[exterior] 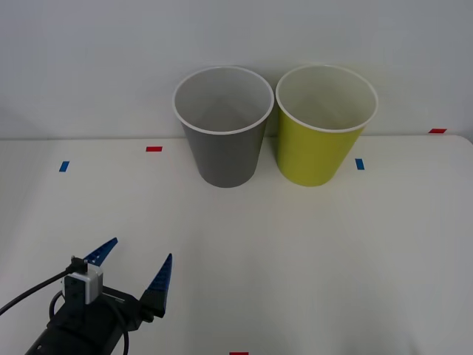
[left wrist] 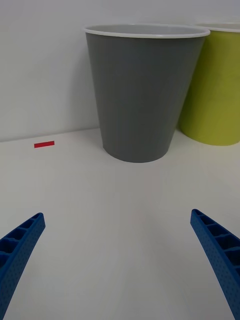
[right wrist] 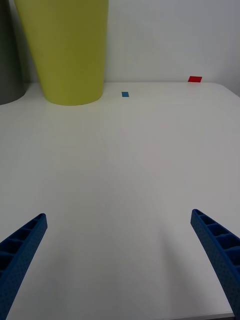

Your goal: Put cans in the gray bin and PET bottles in the light green bin.

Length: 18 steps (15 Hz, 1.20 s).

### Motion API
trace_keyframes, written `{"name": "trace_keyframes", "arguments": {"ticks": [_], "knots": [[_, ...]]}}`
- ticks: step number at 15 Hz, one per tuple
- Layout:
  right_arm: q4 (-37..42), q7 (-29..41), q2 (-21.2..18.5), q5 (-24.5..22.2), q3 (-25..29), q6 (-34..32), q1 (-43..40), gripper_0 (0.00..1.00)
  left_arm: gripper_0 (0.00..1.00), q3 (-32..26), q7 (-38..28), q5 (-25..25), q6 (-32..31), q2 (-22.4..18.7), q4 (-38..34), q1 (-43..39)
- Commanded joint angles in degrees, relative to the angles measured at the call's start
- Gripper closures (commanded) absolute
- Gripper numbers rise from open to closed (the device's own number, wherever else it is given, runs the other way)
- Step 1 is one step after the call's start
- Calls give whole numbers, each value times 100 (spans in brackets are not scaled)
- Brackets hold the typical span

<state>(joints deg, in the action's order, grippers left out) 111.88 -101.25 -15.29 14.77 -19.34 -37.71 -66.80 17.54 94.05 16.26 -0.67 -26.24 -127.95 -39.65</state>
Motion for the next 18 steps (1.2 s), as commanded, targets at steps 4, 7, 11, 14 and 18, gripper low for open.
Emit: {"name": "trace_keyframes", "arguments": {"ticks": [4, 7, 11, 14, 18], "knots": [[0, 0, 0, 0, 0, 0, 0, 0, 0, 100, -1, -299, -1102, 418, 350, -974], [0, 0, 0, 0, 0, 0, 0, 0, 0, 109, 16, -334, -1506, 409, 402, -1475], [0, 0, 0, 0, 0, 0, 0, 0, 0, 118, 96, -290, -1937, 409, 473, -1976], [0, 0, 0, 0, 0, 0, 0, 0, 0, 109, 122, -264, -2183, 418, 605, -2099], [0, 0, 0, 0, 0, 0, 0, 0, 0, 118, 166, -334, -2420, 541, 877, -2134]]}}
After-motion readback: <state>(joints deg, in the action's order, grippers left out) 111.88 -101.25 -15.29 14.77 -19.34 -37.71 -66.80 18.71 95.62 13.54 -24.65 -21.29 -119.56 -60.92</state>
